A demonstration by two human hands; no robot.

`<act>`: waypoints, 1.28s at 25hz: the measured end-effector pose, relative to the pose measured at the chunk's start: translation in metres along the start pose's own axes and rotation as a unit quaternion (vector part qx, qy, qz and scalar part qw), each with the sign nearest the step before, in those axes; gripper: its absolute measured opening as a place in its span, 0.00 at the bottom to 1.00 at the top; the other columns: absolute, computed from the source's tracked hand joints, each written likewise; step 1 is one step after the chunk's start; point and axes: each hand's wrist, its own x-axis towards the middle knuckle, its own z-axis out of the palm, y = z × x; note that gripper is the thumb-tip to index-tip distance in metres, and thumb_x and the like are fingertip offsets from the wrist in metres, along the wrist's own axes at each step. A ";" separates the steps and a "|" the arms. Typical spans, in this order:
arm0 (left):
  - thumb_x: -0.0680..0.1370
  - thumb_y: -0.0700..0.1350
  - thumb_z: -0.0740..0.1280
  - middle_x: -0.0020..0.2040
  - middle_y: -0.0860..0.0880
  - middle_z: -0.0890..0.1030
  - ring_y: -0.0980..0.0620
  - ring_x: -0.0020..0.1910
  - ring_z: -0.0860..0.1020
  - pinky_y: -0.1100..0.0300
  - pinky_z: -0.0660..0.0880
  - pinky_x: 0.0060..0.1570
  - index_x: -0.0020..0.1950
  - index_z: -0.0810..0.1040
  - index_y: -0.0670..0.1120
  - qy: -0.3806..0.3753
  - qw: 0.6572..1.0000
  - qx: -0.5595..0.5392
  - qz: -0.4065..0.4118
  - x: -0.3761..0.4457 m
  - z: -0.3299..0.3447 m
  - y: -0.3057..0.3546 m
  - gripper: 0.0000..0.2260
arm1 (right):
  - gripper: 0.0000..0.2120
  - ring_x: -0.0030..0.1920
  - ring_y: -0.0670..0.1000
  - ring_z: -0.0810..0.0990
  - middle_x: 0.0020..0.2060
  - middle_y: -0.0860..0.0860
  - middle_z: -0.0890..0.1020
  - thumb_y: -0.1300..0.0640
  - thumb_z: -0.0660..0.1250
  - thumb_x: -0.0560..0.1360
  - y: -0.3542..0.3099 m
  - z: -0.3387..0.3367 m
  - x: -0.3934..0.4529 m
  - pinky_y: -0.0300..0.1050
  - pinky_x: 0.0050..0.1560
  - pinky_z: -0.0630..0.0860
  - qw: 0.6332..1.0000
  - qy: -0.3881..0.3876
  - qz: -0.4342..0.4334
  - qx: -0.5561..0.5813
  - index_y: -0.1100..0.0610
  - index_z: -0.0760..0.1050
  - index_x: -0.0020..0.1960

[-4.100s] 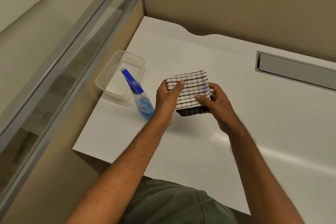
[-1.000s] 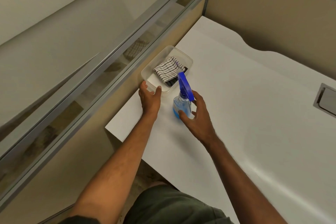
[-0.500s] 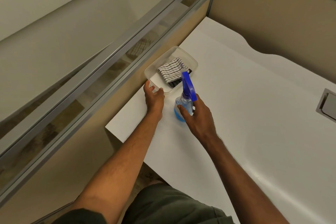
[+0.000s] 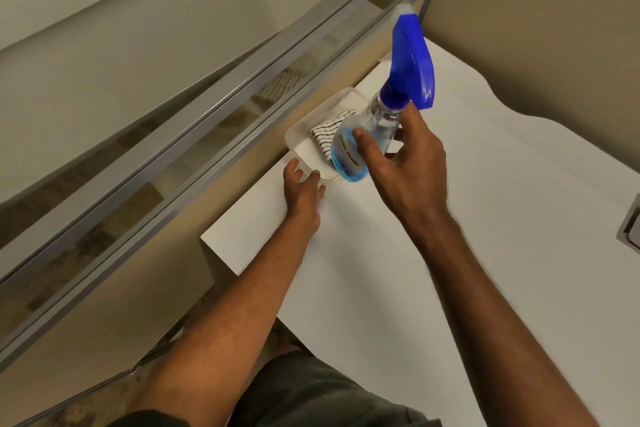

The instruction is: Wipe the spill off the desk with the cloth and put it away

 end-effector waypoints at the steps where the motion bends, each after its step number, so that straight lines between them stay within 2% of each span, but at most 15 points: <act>1: 0.81 0.34 0.68 0.75 0.46 0.71 0.45 0.71 0.75 0.50 0.79 0.63 0.77 0.67 0.52 0.003 1.000 -0.004 0.001 -0.001 0.001 0.000 0.27 | 0.29 0.62 0.52 0.82 0.65 0.50 0.83 0.44 0.71 0.79 -0.005 0.007 0.007 0.54 0.58 0.84 1.000 -0.003 -0.009 0.011 0.54 0.71 0.75; 6: 0.82 0.35 0.68 0.74 0.47 0.73 0.46 0.69 0.75 0.54 0.81 0.56 0.75 0.69 0.53 0.008 1.000 -0.011 0.011 -0.006 0.003 -0.001 0.24 | 0.26 0.64 0.53 0.82 0.66 0.53 0.82 0.49 0.70 0.81 -0.005 0.053 0.032 0.56 0.62 0.83 0.997 -0.066 0.001 0.042 0.58 0.71 0.74; 10: 0.82 0.36 0.68 0.75 0.46 0.73 0.44 0.72 0.75 0.45 0.80 0.66 0.76 0.70 0.52 0.011 1.000 0.001 0.013 -0.004 0.002 -0.001 0.24 | 0.25 0.66 0.56 0.81 0.67 0.54 0.81 0.49 0.69 0.82 0.011 0.083 0.039 0.60 0.66 0.80 0.992 -0.122 0.021 0.022 0.57 0.69 0.75; 12: 0.82 0.38 0.68 0.74 0.46 0.74 0.43 0.71 0.75 0.43 0.79 0.66 0.75 0.70 0.52 0.015 1.000 0.007 0.012 -0.003 0.003 -0.001 0.23 | 0.25 0.67 0.56 0.80 0.68 0.55 0.81 0.49 0.68 0.83 0.019 0.093 0.040 0.60 0.68 0.79 0.989 -0.144 0.026 0.015 0.57 0.69 0.76; 15: 0.83 0.41 0.68 0.72 0.46 0.77 0.42 0.69 0.78 0.43 0.80 0.64 0.74 0.72 0.53 0.014 1.000 0.014 0.016 -0.002 0.003 -0.001 0.21 | 0.26 0.69 0.56 0.79 0.70 0.55 0.80 0.49 0.66 0.84 0.030 0.104 0.038 0.52 0.69 0.77 0.983 -0.178 0.034 0.009 0.56 0.67 0.78; 18: 0.83 0.44 0.68 0.71 0.46 0.78 0.43 0.68 0.80 0.43 0.80 0.63 0.75 0.72 0.52 0.014 1.000 0.017 0.022 -0.002 0.004 -0.001 0.20 | 0.26 0.69 0.55 0.79 0.70 0.54 0.79 0.49 0.65 0.84 0.036 0.110 0.037 0.41 0.63 0.72 0.982 -0.185 0.034 0.006 0.55 0.65 0.79; 23: 0.85 0.46 0.66 0.68 0.48 0.80 0.47 0.63 0.82 0.50 0.83 0.58 0.74 0.72 0.53 0.009 0.999 0.021 0.030 -0.003 0.004 0.000 0.17 | 0.26 0.70 0.55 0.78 0.72 0.54 0.78 0.49 0.64 0.84 0.039 0.113 0.035 0.41 0.65 0.72 0.980 -0.194 0.053 0.010 0.55 0.65 0.80; 26: 0.85 0.47 0.65 0.67 0.48 0.81 0.49 0.61 0.83 0.57 0.84 0.52 0.68 0.73 0.56 -0.003 0.999 0.010 0.037 -0.005 0.003 0.000 0.12 | 0.25 0.69 0.55 0.79 0.70 0.54 0.79 0.49 0.64 0.85 0.042 0.116 0.032 0.37 0.61 0.69 0.979 -0.193 0.063 0.018 0.55 0.65 0.79; 29: 0.85 0.47 0.65 0.68 0.47 0.81 0.47 0.64 0.82 0.51 0.83 0.59 0.70 0.74 0.54 -0.004 0.999 0.027 0.042 -0.009 0.005 0.001 0.13 | 0.26 0.69 0.55 0.78 0.71 0.54 0.79 0.49 0.66 0.84 0.037 0.110 0.033 0.40 0.63 0.73 0.978 -0.194 0.062 0.030 0.56 0.66 0.78; 32: 0.84 0.45 0.66 0.71 0.47 0.78 0.46 0.69 0.78 0.44 0.77 0.69 0.75 0.72 0.51 0.003 0.994 0.089 0.061 -0.008 0.003 -0.001 0.19 | 0.30 0.75 0.55 0.72 0.77 0.53 0.72 0.49 0.69 0.82 0.039 0.098 0.029 0.52 0.74 0.71 0.979 -0.190 0.061 0.049 0.54 0.63 0.80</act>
